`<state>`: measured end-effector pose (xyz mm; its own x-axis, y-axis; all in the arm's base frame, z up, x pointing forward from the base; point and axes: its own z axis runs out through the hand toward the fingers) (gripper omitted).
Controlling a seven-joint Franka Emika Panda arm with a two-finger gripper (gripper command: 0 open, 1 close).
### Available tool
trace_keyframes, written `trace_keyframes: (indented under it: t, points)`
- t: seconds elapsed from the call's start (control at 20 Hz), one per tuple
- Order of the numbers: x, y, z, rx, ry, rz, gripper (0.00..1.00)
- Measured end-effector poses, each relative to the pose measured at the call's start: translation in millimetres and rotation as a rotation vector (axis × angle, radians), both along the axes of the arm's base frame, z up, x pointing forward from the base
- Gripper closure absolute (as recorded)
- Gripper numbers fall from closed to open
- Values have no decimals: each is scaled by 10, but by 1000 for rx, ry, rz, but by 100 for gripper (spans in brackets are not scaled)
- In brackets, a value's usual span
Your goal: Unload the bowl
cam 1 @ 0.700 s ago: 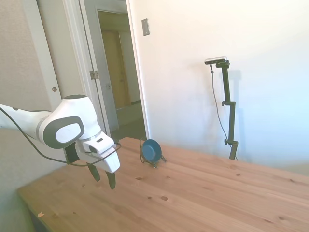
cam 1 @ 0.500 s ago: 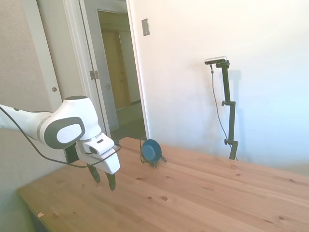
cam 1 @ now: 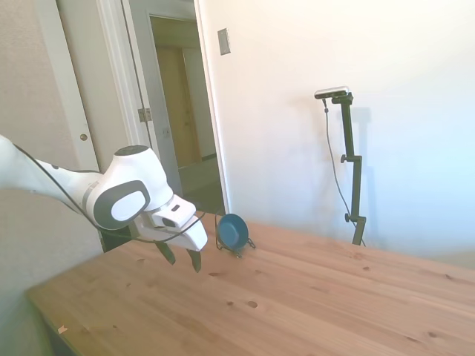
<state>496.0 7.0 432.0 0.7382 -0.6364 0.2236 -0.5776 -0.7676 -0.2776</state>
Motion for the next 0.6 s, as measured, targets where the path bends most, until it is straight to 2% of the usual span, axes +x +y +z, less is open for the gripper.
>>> trace_keyframes:
  t: [0.3,0.6]
  points:
    - [860,152,-8,19,-28,35,0]
    - [1350,356,59,4,-73,79,0]
